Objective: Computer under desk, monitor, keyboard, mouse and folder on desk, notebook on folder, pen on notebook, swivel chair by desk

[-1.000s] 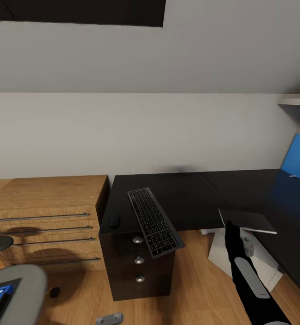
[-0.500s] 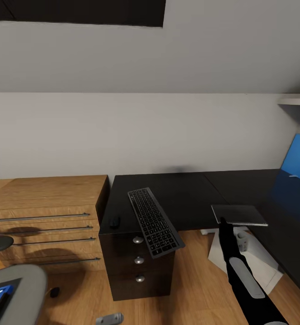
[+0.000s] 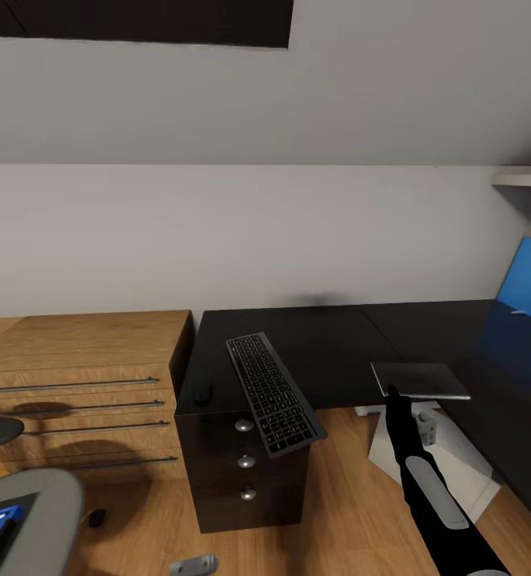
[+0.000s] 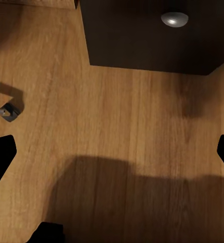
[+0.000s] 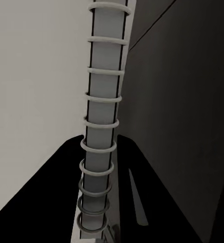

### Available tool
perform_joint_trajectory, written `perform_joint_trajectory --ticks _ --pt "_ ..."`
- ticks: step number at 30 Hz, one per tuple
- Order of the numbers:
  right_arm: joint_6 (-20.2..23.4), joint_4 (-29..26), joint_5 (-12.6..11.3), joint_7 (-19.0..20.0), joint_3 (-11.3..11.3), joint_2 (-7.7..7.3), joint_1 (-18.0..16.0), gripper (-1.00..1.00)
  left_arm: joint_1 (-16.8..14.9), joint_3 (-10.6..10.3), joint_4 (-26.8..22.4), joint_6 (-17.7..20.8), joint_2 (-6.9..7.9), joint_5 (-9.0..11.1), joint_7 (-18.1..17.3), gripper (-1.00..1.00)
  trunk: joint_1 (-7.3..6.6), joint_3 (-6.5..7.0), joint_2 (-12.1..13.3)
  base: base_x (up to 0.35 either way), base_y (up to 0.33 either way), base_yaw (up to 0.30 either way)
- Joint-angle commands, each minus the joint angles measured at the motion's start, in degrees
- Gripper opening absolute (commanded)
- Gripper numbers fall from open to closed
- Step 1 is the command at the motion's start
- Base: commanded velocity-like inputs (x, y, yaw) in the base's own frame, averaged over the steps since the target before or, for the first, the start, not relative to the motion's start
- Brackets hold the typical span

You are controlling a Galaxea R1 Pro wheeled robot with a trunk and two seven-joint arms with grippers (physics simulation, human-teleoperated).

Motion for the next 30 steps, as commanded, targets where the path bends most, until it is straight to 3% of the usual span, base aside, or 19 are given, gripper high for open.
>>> perform_joint_trajectory --ticks 1,14,30 --pt "-0.16 0.05 -0.67 0.42 0.08 -0.02 -0.03 -1.0 -0.02 -0.11 -0.12 0.14 0.05 0.31 0.41 1.0 0.0 -0.04 -0.03 0.0 0.0 0.0" --pt "-0.21 0.13 -0.77 -0.11 0.11 0.08 -0.03 -1.0 -0.02 -0.07 -0.12 0.14 0.05 0.26 0.42 1.0 0.0 -0.01 -0.03 0.0 0.0 0.007" --pt "-0.21 0.29 -0.7 -2.13 0.46 0.17 -0.03 -1.0 -0.02 0.19 -0.12 0.08 0.14 0.17 0.33 1.0 0.0 -0.01 -0.03 0.0 0.0 0.223"
